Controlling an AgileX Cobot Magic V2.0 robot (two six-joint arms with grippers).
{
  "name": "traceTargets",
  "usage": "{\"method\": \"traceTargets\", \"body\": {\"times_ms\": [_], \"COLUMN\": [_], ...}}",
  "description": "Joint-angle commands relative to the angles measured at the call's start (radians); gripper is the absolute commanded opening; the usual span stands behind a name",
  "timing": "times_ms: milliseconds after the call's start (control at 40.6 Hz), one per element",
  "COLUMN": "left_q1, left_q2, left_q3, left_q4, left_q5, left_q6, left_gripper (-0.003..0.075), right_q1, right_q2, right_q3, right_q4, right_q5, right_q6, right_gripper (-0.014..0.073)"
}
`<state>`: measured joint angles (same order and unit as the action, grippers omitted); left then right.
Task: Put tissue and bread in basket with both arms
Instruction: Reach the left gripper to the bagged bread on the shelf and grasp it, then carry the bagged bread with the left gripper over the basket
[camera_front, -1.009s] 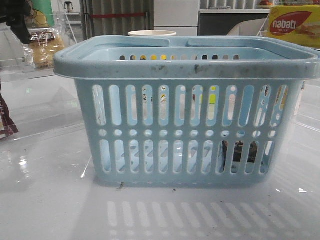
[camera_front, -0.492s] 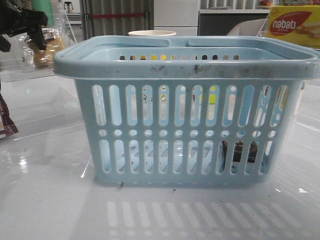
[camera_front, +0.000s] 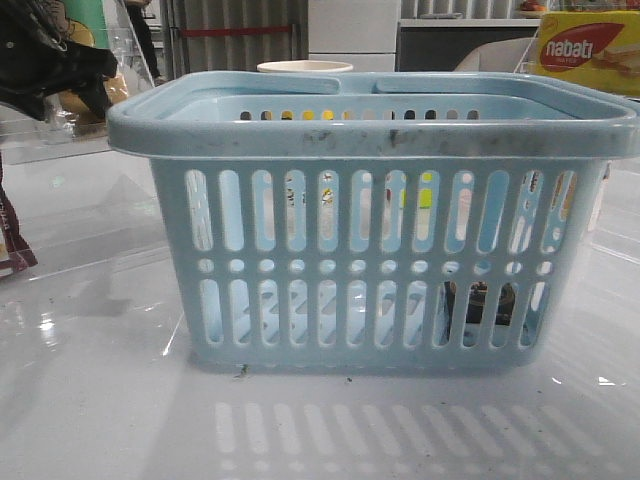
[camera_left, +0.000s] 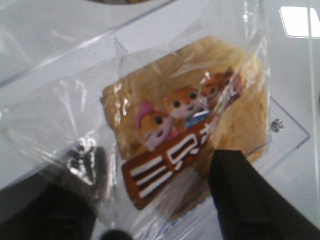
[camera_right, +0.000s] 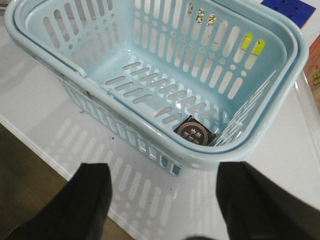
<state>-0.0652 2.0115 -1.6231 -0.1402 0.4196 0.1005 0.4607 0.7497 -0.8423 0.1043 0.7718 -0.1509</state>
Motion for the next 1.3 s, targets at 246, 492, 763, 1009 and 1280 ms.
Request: {"method": "traceTargets", "body": {"times_ms": [246, 492, 763, 1009, 1280], "left_q1": [-0.003, -0.003, -0.026, -0.196, -0.441], "left_q2": [-0.128, -0.284, -0.497, -0.629, -0.652], "left_q3": [-0.041, -0.041, -0.041, -0.033, 0.134], "left_q4": [-0.012, -0.012, -0.028, -0.036, -0.036], "left_q5": [0.028, 0.146, 0.276, 0.346, 0.246], "left_q6": [0.0, 0.0, 0.0, 0.084, 0.114], "left_gripper": [0.0126, 0.0092, 0.0092, 0.0092, 0.0092], "right_q1": [-0.002, -0.002, -0.002, -0.002, -0.002], "right_q2": [-0.004, -0.004, -0.004, -0.004, -0.004], "right_q3": [-0.026, -0.026, -0.026, -0.026, -0.026], "right_q4": [-0.002, -0.002, -0.002, -0.002, -0.002], "right_q5": [-0.068, -0.068, -0.068, -0.068, -0.068], "right_q6": [-0.008, -0.008, -0.008, -0.008, -0.008], "right_gripper": [0.0549, 0.0549, 0.0549, 0.0549, 0.0549]}}
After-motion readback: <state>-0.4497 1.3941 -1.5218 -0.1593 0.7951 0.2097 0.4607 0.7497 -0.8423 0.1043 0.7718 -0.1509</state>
